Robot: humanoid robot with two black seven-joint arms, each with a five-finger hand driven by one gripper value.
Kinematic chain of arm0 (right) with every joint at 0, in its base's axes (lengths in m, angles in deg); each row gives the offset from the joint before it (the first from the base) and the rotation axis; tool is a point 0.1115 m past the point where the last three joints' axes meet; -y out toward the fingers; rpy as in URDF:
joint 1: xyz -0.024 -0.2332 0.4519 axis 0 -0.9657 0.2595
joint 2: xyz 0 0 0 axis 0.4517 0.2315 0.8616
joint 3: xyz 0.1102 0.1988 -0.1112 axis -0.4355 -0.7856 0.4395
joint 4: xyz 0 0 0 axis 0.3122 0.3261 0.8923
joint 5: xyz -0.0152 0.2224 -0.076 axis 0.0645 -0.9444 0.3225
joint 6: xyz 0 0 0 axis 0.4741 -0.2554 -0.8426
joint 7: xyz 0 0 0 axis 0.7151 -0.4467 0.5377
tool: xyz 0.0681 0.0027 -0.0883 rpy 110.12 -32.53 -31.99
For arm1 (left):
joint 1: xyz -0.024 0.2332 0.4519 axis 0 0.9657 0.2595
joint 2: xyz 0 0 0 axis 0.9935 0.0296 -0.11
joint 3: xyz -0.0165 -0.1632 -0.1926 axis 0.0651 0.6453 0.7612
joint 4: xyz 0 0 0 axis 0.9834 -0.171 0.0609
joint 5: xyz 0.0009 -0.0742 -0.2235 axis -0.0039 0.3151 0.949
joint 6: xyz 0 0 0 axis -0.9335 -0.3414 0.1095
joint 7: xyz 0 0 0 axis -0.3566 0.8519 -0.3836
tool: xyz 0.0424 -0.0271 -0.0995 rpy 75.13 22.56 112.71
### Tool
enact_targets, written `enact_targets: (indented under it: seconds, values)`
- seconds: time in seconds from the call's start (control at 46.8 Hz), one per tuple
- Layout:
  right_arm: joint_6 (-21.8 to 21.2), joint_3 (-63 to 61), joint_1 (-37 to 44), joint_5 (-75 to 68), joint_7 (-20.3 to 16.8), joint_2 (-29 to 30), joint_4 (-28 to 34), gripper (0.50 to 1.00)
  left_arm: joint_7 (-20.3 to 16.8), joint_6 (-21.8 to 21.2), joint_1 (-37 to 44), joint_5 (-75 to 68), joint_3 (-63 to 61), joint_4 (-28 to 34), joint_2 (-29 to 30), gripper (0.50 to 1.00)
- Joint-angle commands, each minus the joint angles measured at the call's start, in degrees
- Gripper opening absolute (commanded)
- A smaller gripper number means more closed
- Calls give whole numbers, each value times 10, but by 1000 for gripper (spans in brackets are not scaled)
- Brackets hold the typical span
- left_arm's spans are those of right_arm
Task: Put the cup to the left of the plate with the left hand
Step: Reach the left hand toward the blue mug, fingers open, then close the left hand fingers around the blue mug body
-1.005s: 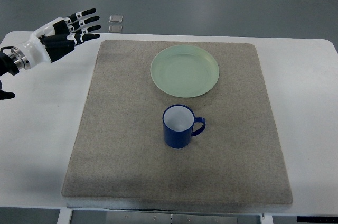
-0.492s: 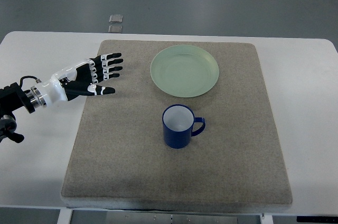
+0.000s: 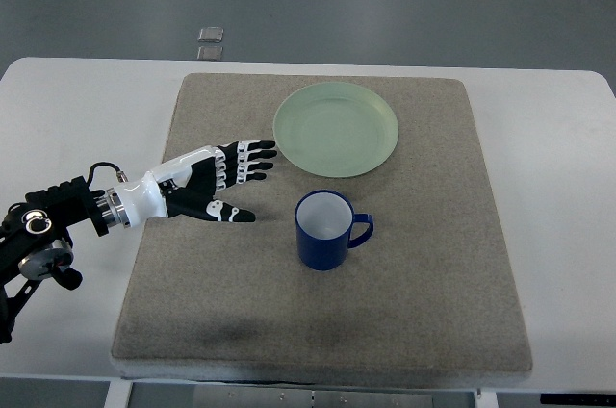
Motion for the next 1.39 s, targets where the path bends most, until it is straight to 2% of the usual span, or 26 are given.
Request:
enact_targets:
  seconds: [0.0,0.641,1.09,1.368]
  values:
    - [0,0,0,0,0,0,0,932,0,0,-1,-1,-11,-8,0,999]
    - [1,0,0,0,0,0,0,932,2,0,-1,-62,-29,-6,-76,999]
    - [0,0,0,0,0,0,0,932,5,0,-12,-86,-31,3,-100,996]
    - [0,0,0,0,0,0,0,932,7,0,-15,-87,-37,4,-101,971]
